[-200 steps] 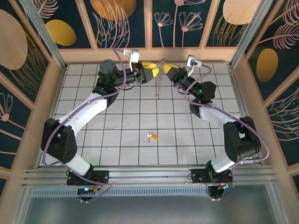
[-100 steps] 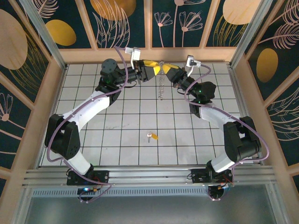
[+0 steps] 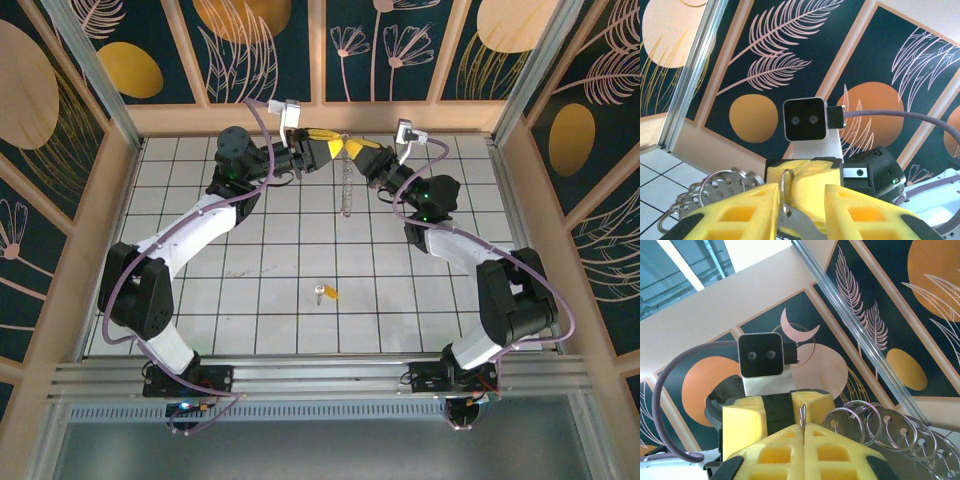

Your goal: Put the keys on the keyring

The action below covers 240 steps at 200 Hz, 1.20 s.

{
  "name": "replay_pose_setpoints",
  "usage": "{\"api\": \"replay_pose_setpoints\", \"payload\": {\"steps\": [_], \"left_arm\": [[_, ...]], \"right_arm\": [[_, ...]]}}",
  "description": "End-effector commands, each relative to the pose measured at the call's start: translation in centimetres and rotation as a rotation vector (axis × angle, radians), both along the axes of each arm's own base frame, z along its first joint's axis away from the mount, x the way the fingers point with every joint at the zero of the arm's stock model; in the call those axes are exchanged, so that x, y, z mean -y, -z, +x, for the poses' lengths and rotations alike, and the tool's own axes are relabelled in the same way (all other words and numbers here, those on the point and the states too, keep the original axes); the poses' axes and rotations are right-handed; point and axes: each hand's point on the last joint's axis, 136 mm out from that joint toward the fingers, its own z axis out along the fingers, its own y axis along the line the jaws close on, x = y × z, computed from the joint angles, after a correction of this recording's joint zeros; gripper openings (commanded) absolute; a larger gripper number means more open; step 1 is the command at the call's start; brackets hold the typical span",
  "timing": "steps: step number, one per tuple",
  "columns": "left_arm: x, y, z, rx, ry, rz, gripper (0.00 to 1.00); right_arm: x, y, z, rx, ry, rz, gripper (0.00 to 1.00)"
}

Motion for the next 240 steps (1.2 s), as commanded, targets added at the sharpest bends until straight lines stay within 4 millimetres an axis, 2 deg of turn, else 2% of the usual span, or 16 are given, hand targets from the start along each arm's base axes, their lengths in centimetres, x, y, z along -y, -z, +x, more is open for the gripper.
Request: {"api": "replay_pose_setpoints", "payload": {"steps": [1,68,150,195,199,208,217,227,240], "left_arm": [[0.1,-1.3,-0.6,0.045,0.031,-0.030,0.28],[0.2,-0.2,-0.6,0.017,0.041,-0.031,0.24],[0.2,-0.1,-0.5,0.014,0.039,-0.036,0.00],[0.2,0.1,-0.4,0.015,0.035,-0.037,0.00],[0.2,0.2,-0.4,0.016,0.034,-0.035,0.00],[0.2,0.4,-0.3,0.022,0.030,-0.027,0.00],[0.2,0.7,-0.1,0.028,0.018,-0.010,0.00],[0.3,1.0,0.1,0.040,0.007,0.016,0.00],[0.4,1.3,0.3,0.064,-0.009,0.057,0.00]], "right_arm": [[-0.1,-1.7,-1.1,0.076,-0.020,0.033,0.00],[-0.2,-1.7,-1.1,0.078,-0.024,0.033,0.00],[-0.4,-1.6,-1.1,0.074,-0.027,0.033,0.00],[-0.6,-1.5,-0.8,0.063,-0.029,0.023,0.00],[-0.5,-1.5,-0.8,0.059,-0.028,0.020,0.04],[-0.2,-1.4,-0.4,0.044,-0.018,0.014,0.27],[0.4,-1.2,0.1,0.025,-0.001,0.003,0.41],[1.2,-0.7,0.5,0.004,0.017,-0.007,0.50],[2.6,-0.3,0.7,-0.016,0.043,-0.018,0.55]]}}
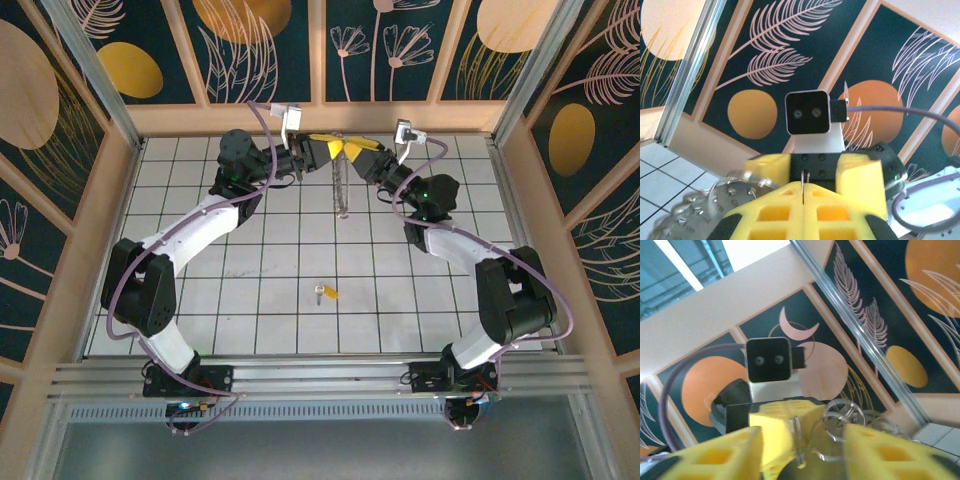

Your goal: Put the keys on the keyring

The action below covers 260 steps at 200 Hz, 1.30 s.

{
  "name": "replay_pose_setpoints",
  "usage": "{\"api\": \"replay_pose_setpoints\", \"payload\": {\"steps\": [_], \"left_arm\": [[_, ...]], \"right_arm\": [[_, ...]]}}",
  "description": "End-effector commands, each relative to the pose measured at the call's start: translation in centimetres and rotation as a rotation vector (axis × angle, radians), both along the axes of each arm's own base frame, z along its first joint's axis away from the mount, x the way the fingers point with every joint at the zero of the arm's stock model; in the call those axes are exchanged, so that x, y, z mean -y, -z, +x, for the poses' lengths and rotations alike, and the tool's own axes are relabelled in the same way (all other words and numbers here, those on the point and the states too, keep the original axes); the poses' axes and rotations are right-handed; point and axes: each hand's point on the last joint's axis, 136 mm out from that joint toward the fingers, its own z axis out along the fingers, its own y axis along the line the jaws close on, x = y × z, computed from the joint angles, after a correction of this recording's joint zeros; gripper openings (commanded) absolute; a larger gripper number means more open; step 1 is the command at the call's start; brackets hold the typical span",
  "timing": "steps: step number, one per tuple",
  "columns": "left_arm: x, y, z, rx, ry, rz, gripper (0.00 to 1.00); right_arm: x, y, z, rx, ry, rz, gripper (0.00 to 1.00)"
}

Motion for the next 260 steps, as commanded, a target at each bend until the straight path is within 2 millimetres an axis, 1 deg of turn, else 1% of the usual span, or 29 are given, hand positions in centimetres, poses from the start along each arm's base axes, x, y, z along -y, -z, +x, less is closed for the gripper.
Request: {"api": "replay_pose_setpoints", "payload": {"steps": [1,26,43,54,76,96,114,140,191,199,215,260], "left_arm": [[0.2,0.0,0.0,0.085,-0.020,0.052,0.00],[0.2,0.2,0.1,0.153,-0.042,0.135,0.00],[0.3,0.6,0.0,0.199,-0.039,0.198,0.00],[0.3,0.5,-0.3,0.232,-0.020,0.228,0.00],[0.3,0.2,-1.1,0.303,0.008,0.267,0.00],[0.2,-0.5,-2.0,0.362,0.038,0.270,0.00],[0.1,-1.1,-2.5,0.399,0.048,0.275,0.00],[0.2,-1.6,-3.1,0.423,0.090,0.275,0.00],[0.1,-2.4,-4.4,0.448,0.153,0.254,0.00],[0.1,-2.4,-4.5,0.450,0.160,0.252,0.00],[0.1,-2.6,-4.8,0.452,0.171,0.247,0.00],[0.1,-2.8,-5.0,0.446,0.189,0.242,0.00]], "right_arm": [[2.3,-0.8,0.0,0.006,0.035,-0.011,0.55],[4.8,0.3,0.1,-0.024,0.079,-0.049,0.57],[5.6,0.9,-0.2,-0.031,0.090,-0.090,0.58],[5.8,1.3,-0.5,-0.035,0.093,-0.124,0.58],[5.5,1.8,-1.1,-0.032,0.083,-0.191,0.58],[5.4,2.0,-1.7,-0.022,0.076,-0.225,0.57],[5.4,2.0,-2.3,-0.016,0.069,-0.239,0.57],[5.3,2.1,-3.0,-0.009,0.057,-0.250,0.55],[4.3,1.9,-4.9,0.060,0.004,-0.296,0.51],[4.2,1.9,-5.0,0.067,0.000,-0.302,0.50],[3.9,1.8,-5.2,0.083,-0.013,-0.307,0.45],[3.1,0.9,-5.0,0.112,-0.039,-0.301,0.42]]}}
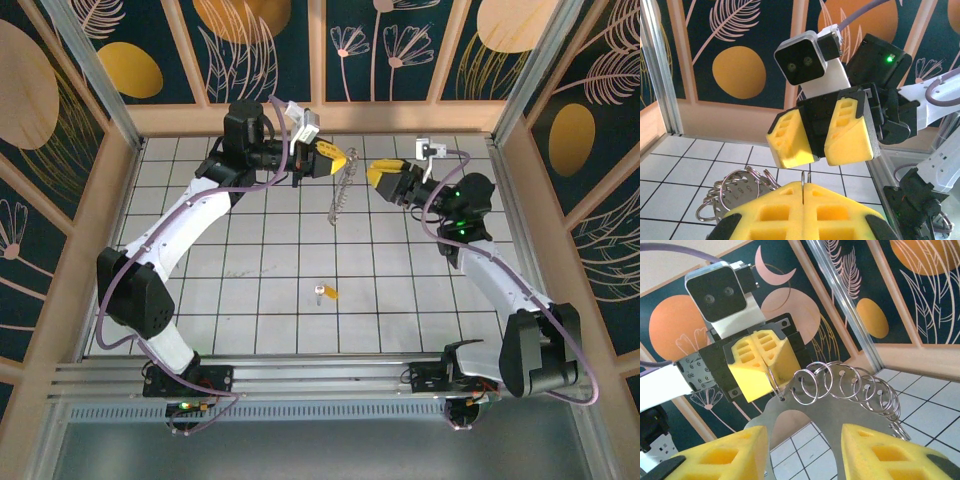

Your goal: Put the keys on the keyring

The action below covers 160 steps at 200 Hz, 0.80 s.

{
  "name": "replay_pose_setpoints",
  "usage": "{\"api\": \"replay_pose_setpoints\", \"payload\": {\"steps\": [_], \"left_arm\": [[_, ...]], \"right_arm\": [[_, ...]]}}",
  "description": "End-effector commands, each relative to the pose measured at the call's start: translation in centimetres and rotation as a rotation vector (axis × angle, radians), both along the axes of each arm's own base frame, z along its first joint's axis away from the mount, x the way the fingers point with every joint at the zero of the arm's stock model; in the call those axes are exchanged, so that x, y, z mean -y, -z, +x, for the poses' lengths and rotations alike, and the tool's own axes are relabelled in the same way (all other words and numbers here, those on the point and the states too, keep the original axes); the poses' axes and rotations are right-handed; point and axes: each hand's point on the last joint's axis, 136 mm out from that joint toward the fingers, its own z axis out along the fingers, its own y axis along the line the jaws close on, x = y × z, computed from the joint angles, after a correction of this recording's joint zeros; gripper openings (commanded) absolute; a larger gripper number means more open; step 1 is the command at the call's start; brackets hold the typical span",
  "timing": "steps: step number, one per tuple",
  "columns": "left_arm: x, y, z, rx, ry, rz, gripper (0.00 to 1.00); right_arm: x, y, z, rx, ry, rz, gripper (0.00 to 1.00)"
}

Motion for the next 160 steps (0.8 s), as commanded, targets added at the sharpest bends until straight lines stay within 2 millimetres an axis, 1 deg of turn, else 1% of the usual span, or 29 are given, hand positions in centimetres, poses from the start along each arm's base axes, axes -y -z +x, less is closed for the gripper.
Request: {"api": "replay_pose_setpoints", "payload": {"steps": [1,32,48,76,102,130,160], "left_arm": [[-0.4,-3.1,-1.7,0.083,0.046,-0.043,0.00],[-0.3,-2.9,-1.6,0.075,0.048,-0.041,0.00],[-0.3,-2.9,-1.5,0.073,0.047,-0.040,0.00],[-0.3,-2.6,-1.2,0.073,0.025,-0.035,0.00],[-0.4,-1.9,0.1,0.066,-0.059,-0.028,0.00],[-1.0,-1.2,1.6,0.064,-0.190,-0.036,0.00],[-2.4,-0.6,3.7,0.064,-0.369,-0.045,0.00]], "right_arm": [[-0.7,-1.7,-0.7,0.084,-0.039,-0.005,0.42],[-1.5,-2.1,-0.7,0.093,-0.061,-0.002,0.39],[-1.7,-2.1,-0.6,0.091,-0.060,0.000,0.38],[-1.6,-2.0,0.0,0.074,-0.035,0.008,0.38],[-1.0,-1.5,0.4,0.038,0.028,0.024,0.41],[-0.3,-0.4,0.8,-0.040,0.088,0.039,0.44],[0.7,2.3,1.6,-0.174,0.177,0.040,0.45]]}}
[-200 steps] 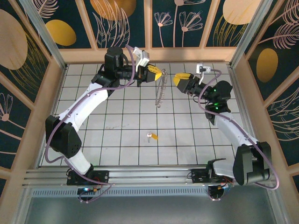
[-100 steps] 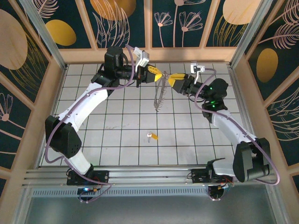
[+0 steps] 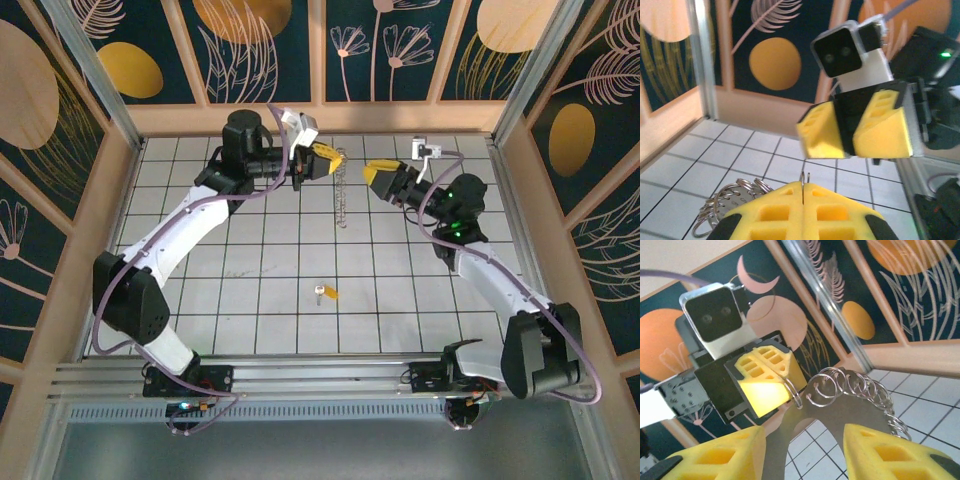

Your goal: Put the keys on the keyring

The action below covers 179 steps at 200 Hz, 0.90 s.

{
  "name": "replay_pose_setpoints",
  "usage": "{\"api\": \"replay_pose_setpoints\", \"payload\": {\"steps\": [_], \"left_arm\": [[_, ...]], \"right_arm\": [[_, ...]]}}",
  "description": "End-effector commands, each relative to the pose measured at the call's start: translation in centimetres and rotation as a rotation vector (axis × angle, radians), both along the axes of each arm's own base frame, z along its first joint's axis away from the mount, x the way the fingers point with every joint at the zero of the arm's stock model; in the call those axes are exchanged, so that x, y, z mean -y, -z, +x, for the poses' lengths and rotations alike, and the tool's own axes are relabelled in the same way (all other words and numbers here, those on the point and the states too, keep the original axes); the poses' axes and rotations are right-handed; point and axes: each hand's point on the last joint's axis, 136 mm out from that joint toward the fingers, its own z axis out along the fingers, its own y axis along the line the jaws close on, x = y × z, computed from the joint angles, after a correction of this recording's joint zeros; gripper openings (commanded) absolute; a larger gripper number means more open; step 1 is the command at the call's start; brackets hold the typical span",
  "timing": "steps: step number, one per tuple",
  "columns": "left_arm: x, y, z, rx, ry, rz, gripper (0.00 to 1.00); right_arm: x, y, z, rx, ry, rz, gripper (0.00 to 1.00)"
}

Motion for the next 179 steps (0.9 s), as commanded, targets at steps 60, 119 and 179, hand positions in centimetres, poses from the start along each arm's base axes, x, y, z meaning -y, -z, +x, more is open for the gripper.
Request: {"api": "replay_pose_setpoints", "payload": {"steps": [60,119,179], "left_arm": [[-6.4,-2.3,4.4,0.108,-0.558,-0.111,0.00],[-9.4,0.1,4.3,0.098,-0.719,-0.077,0.00],[-11.4,1.8,4.3,0.074,-0.820,-0.065,0.00]], "right_arm": [[1.7,11.3,1.3,-0.453,0.217,-0.075,0.46],[-1.7,20.5,-2.2,-0.638,0.191,-0.321,0.43],[-3.6,25.7,-4.4,-0.790,0.299,-0.542,0.41]]}}
